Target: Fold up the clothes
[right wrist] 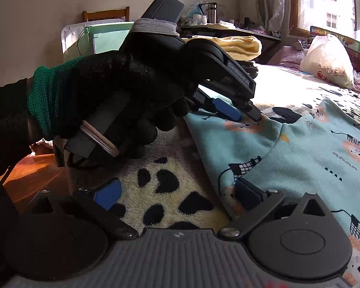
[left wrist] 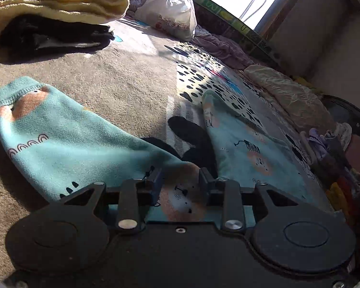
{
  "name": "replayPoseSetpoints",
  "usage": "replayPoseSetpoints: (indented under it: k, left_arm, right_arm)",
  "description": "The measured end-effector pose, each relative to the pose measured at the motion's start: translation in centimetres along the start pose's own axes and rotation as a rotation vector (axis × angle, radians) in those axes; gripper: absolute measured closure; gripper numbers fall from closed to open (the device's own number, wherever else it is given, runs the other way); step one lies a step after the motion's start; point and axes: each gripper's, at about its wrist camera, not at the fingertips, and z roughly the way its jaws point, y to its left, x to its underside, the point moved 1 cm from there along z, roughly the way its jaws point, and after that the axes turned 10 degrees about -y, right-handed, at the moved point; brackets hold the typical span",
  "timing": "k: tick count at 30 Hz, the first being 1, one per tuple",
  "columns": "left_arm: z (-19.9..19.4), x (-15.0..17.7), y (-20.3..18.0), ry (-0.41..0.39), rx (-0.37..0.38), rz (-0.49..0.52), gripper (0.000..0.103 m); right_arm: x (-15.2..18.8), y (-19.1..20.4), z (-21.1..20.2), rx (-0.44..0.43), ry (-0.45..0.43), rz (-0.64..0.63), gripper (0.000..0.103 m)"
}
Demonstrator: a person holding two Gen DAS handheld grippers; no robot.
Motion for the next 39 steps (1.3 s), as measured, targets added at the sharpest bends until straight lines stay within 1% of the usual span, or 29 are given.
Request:
replayPoseSetpoints:
  k: [1, 2, 3, 4, 6, 7, 9, 10, 11, 12, 13, 14, 15, 16, 17, 18, 19, 21, 23, 25, 26, 29, 30, 32, 34, 36, 37, 38, 39]
  left_arm:
    - [0.2, -0.2, 0.5, -0.028, -0.013, -0.016, 0.073]
    - [-0.1, -0.9, 1.2, -0.066, -0.070, -0.057, 0.073]
    - [-1.0, -1.6, 1.8, -0.141, -0.145, -0.068, 0.073]
    - [-1.9, -2.3, 2.4, -0.213, -0.217, -0.081, 0.067]
    - [-3.5, -3.3, 4.5, -0.240, -0.241, -0.171, 0.065]
    - [-4.0, -3.3, 5.1, -0.243, -0.208, -0.214, 0.064]
    - [-4.5, -3.1, 5.3, -0.233, -0.127, -0.253, 0.064]
    - [-4.2, -2.9, 5.1, -0.200, -0.055, -0.268, 0.060]
    - [-3.4, -2.4, 4.9, -0.140, 0.030, -0.284, 0.057]
    - [-2.6, -1.8, 4.6, -0.081, 0.111, -0.298, 0.051]
    - [-2.1, -1.5, 4.4, -0.060, 0.097, -0.275, 0.054]
    - [-1.9, -1.3, 4.3, -0.085, -0.052, -0.213, 0.071]
    - [-2.3, -1.4, 4.9, -0.139, -0.154, -0.210, 0.092]
    - [-2.9, -1.6, 5.8, -0.197, -0.196, -0.253, 0.092]
    - [-3.6, -1.9, 6.2, -0.233, -0.223, -0.270, 0.092]
    - [-4.2, -2.2, 6.6, -0.269, -0.250, -0.288, 0.087]
    - [-4.8, -2.4, 6.9, -0.303, -0.274, -0.303, 0.073]
    - [-5.2, -2.6, 5.3, -0.327, -0.237, -0.249, 0.061]
    - [-4.9, -2.4, 2.9, -0.307, -0.137, -0.167, 0.059]
    - [-4.6, -1.7, 0.9, -0.292, -0.085, -0.100, 0.058]
    - [-4.5, -1.3, 0.1, -0.278, -0.057, -0.075, 0.058]
    - [-4.5, -0.1, -2.3, -0.261, 0.013, -0.020, 0.058]
    - [-4.5, 0.2, -3.2, -0.256, 0.044, -0.003, 0.058]
    - [-5.0, 1.3, -5.4, -0.246, 0.095, 0.058, 0.058]
    - [-5.2, 2.8, -7.8, -0.212, 0.146, 0.119, 0.058]
    - [-5.1, 4.5, -10.5, -0.172, 0.188, 0.190, 0.058]
    - [-5.0, 5.3, -11.4, -0.156, 0.204, 0.208, 0.058]
    - [-4.9, 6.4, -12.4, -0.131, 0.224, 0.229, 0.058]
    - [-4.7, 7.5, -13.5, -0.105, 0.240, 0.252, 0.058]
  right_arm:
    - [0.0, 0.0, 0.0, -0.001, -0.003, 0.002, 0.002]
    - [0.1, -0.1, -0.1, -0.002, -0.006, 0.006, 0.002]
    - [0.1, -0.2, -0.1, -0.006, -0.011, 0.013, 0.002]
    - [0.1, -0.4, -0.2, -0.009, -0.016, 0.020, 0.002]
    - [0.2, -0.6, -0.3, -0.015, -0.027, 0.035, 0.002]
    - [0.3, -0.6, -0.3, -0.016, -0.032, 0.038, 0.002]
    - [0.3, -0.7, -0.4, -0.018, -0.040, 0.045, 0.002]
    - [0.3, -0.6, -0.4, -0.019, -0.044, 0.048, 0.002]
    - [0.4, -0.6, -0.5, -0.019, -0.045, 0.050, 0.002]
    - [0.4, -0.6, -0.5, -0.019, -0.046, 0.051, 0.002]
    - [0.4, -0.5, -0.5, -0.018, -0.045, 0.050, 0.002]
    - [0.4, -0.5, -0.5, -0.018, -0.045, 0.050, 0.002]
    - [0.3, -0.5, -0.5, -0.016, -0.044, 0.048, 0.002]
    - [0.3, -0.5, -0.4, -0.015, -0.043, 0.048, 0.002]
    - [0.3, -0.5, -0.4, -0.014, -0.043, 0.048, 0.002]
    - [0.3, -0.5, -0.4, -0.013, -0.044, 0.049, 0.002]
    - [0.2, -0.5, -0.5, -0.012, -0.049, 0.052, 0.003]
    - [0.2, -0.5, -1.1, -0.009, -0.062, 0.061, 0.004]
    - [0.2, -0.2, -2.4, -0.010, -0.064, 0.074, 0.005]
    - [0.6, 0.4, -4.6, -0.010, -0.070, 0.083, 0.007]
    - [0.9, 0.8, -5.9, -0.010, -0.073, 0.075, 0.010]
    - [1.9, 1.3, -10.7, 0.028, -0.103, 0.035, 0.011]
    - [2.1, 0.8, -12.0, 0.059, -0.117, 0.027, 0.011]
    - [2.4, -1.0, -14.3, 0.170, -0.145, 0.016, 0.012]
    - [2.6, -3.3, -15.9, 0.280, -0.164, 0.021, 0.011]
    - [3.3, -5.9, -16.8, 0.369, -0.168, 0.035, 0.011]
    - [4.0, -7.3, -16.9, 0.394, -0.134, 0.054, 0.011]
    - [5.3, -8.7, -16.4, 0.392, -0.052, 0.090, 0.008]
    - [6.3, -9.6, -16.3, 0.380, -0.001, 0.096, 0.007]
